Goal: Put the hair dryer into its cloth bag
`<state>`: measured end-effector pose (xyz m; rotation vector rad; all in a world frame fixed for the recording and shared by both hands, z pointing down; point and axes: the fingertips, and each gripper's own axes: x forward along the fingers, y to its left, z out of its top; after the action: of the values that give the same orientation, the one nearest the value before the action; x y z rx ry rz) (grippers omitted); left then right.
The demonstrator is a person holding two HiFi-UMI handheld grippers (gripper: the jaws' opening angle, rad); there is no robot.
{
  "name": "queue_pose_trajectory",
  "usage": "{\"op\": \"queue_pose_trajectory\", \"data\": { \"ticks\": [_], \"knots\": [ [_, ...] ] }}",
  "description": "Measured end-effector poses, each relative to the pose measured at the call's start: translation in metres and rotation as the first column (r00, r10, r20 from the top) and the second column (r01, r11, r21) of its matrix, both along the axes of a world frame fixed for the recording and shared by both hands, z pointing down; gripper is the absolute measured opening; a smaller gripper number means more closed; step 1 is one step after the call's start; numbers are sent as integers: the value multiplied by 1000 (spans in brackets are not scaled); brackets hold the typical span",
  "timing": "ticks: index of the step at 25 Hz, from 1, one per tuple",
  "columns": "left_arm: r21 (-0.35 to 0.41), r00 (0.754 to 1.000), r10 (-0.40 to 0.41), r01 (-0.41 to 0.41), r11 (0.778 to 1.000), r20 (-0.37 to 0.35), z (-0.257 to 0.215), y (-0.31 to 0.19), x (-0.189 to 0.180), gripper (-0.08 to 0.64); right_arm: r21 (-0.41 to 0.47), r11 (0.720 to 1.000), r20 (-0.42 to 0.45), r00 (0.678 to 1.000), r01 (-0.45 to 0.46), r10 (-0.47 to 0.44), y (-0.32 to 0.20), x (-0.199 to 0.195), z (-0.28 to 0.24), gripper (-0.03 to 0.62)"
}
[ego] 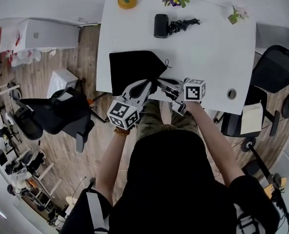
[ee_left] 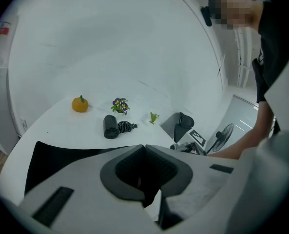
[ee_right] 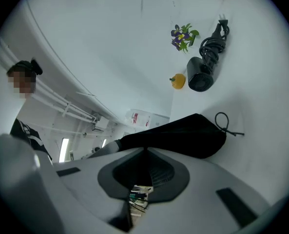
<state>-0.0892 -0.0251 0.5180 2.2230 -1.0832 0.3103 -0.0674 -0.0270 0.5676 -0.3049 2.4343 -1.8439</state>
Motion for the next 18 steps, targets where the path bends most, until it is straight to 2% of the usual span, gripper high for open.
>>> {"op": "queue_pose_trajectory", "data": {
  "ticks": [3, 5, 8, 9, 11, 12, 13, 15, 16, 18],
  "knots": [
    [-3, 1000, -9, 9, 1000, 4, 0, 2, -5, 38, 25, 999, -68, 997, 37, -35, 9, 12, 7, 38],
    [-5, 1000, -15, 15, 1000, 10, 1, 3, -7, 38, 51, 994, -139, 986, 96, -89, 19, 21, 14, 38],
    [-4, 1000, -20, 21, 1000, 12, -1, 3, -8, 38, 132, 964, -295, 938, 231, -184, 36, 36, 25, 38],
    [-2, 1000, -15, 15, 1000, 14, -2, 5, -7, 38, 185, 950, -356, 918, 251, -173, 35, 43, 27, 40],
    [3, 1000, 8, -8, 1000, 26, -4, 8, -4, 38, 333, 912, -466, 883, 239, -61, 15, 56, 23, 40],
    [6, 999, 20, -20, 1000, 33, -4, 9, -3, 38, 414, 878, -507, 862, 239, 4, 2, 58, 19, 41],
    [8, 999, 31, -31, 999, 39, -4, 11, -1, 38, 488, 831, -542, 839, 266, 50, -8, 56, 15, 55],
    [8, 998, 42, -42, 999, 43, -5, 14, 1, 38, 588, 710, -603, 795, 387, 65, -17, 38, 10, 206],
    [8, 998, 46, -46, 999, 45, -5, 15, 2, 38, 614, 644, -632, 773, 455, 57, -17, 27, 9, 238],
    [11, 997, 56, -57, 998, 52, -6, 16, 5, 38, 640, 517, -687, 724, 568, 57, -16, 10, 10, 238]
  ]
}}
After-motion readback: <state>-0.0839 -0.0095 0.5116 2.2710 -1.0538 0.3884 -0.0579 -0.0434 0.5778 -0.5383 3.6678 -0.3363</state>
